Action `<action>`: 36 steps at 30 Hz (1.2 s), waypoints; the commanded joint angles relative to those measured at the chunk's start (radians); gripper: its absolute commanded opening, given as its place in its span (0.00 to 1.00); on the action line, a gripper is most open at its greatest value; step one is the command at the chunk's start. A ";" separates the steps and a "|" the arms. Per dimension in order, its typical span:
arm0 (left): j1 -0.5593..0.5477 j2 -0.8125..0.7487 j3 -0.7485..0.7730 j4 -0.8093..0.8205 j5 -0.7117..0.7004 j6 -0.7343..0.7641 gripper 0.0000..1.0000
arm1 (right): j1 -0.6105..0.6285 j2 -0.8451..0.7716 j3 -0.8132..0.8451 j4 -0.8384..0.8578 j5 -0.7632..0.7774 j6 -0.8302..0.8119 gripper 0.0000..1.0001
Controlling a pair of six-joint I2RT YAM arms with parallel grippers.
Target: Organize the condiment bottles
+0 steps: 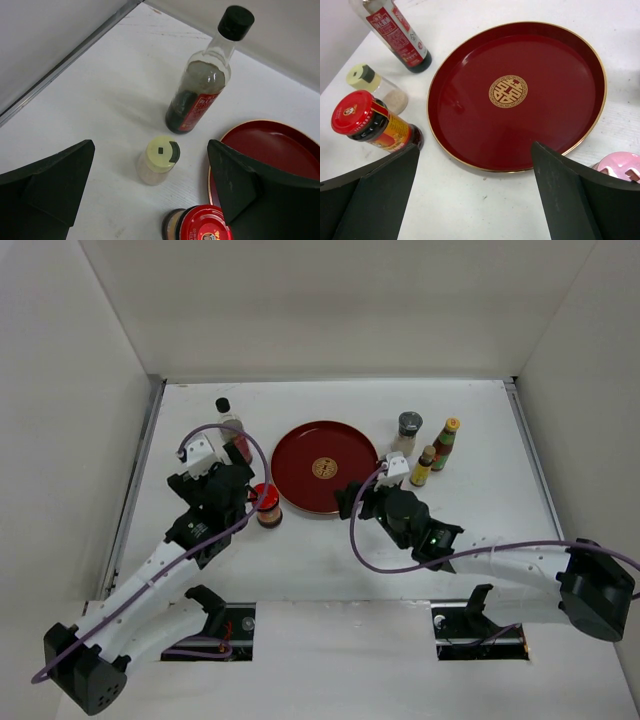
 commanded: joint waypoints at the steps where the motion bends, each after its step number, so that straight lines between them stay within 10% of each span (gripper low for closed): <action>1: -0.008 0.014 0.055 -0.002 0.007 -0.010 1.00 | 0.007 0.016 0.003 0.056 0.033 -0.006 1.00; 15: 0.115 0.063 0.153 0.189 0.137 0.083 1.00 | 0.007 0.055 -0.004 0.094 0.007 -0.023 1.00; 16: 0.133 0.074 0.165 0.221 0.169 0.094 1.00 | 0.007 0.058 -0.004 0.097 -0.016 -0.023 0.95; 18: 0.179 0.102 0.187 0.281 0.241 0.108 0.94 | 0.007 0.062 0.001 0.094 -0.060 -0.017 0.47; 20: 0.220 0.140 0.213 0.326 0.288 0.133 0.47 | 0.007 0.050 0.004 0.077 -0.070 -0.011 0.12; 22: 0.248 0.191 0.257 0.331 0.309 0.154 0.32 | 0.007 0.035 -0.002 0.069 -0.073 -0.007 0.13; 28: 0.262 0.359 0.383 0.311 0.347 0.244 0.72 | -0.004 0.038 -0.013 0.076 -0.091 -0.001 0.50; 36: 0.303 0.565 0.532 0.229 0.348 0.317 0.75 | -0.008 0.036 -0.023 0.098 -0.126 -0.001 0.69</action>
